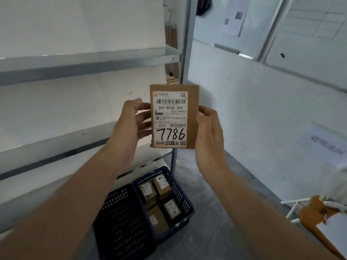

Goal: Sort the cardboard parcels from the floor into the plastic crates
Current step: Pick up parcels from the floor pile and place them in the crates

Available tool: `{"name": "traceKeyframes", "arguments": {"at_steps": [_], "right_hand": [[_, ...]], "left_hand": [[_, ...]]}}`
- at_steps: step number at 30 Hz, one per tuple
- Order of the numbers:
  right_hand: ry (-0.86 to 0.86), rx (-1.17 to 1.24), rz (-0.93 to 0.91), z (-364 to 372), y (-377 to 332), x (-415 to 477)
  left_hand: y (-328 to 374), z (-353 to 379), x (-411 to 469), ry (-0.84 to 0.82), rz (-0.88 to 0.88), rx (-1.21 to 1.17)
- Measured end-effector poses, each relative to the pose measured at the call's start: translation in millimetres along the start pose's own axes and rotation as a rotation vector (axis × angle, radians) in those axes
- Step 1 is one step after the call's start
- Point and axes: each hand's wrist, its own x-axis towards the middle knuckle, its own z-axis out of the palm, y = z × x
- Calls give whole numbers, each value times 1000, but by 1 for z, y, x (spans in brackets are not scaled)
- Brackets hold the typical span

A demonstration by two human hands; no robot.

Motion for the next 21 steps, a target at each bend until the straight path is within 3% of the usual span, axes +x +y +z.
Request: {"name": "traceKeyframes", "arguments": {"at_steps": [12, 21], "right_hand": [[-284, 58, 281, 0, 116, 75], [-281, -79, 432, 35, 218, 139]], "left_hand": [[-100, 3, 46, 389, -146, 19], [-184, -22, 144, 405, -314, 5]]}}
